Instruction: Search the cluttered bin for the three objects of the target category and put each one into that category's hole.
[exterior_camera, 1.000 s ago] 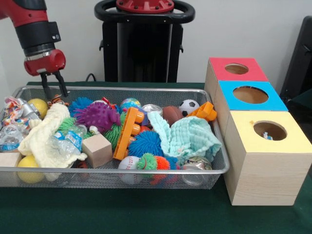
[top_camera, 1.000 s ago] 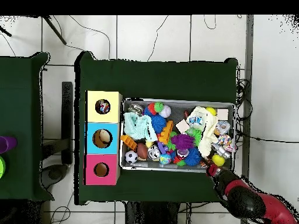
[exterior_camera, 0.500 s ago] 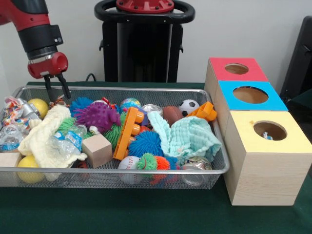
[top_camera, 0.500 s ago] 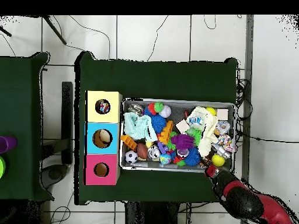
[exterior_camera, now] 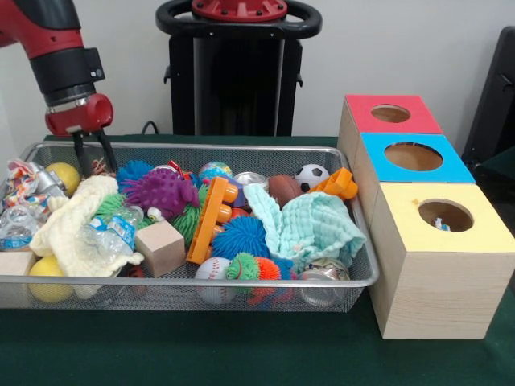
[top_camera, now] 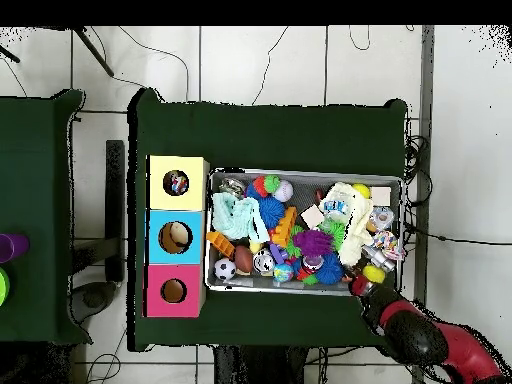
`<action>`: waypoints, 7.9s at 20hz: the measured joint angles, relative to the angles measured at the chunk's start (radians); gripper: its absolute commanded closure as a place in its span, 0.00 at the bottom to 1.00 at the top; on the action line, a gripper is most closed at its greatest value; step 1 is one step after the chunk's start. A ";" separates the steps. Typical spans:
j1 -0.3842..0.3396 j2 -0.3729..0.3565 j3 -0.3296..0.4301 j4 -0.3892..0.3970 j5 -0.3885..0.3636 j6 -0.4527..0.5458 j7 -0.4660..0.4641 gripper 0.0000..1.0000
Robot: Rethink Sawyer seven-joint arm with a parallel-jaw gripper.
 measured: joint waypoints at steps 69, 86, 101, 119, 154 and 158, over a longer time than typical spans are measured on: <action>0.325 -0.176 -0.002 -0.365 0.234 0.346 0.000 0.00; 0.380 -0.145 -0.113 -0.248 0.147 0.056 0.000 0.00; 0.247 -0.155 -0.112 -0.225 0.225 0.056 0.000 0.00; 0.282 -0.220 -0.129 -0.114 0.225 0.056 0.000 0.00; 0.191 -0.089 -0.132 -0.114 0.225 0.058 0.000 0.00; 0.172 -0.056 -0.120 -0.136 0.225 0.075 0.000 0.00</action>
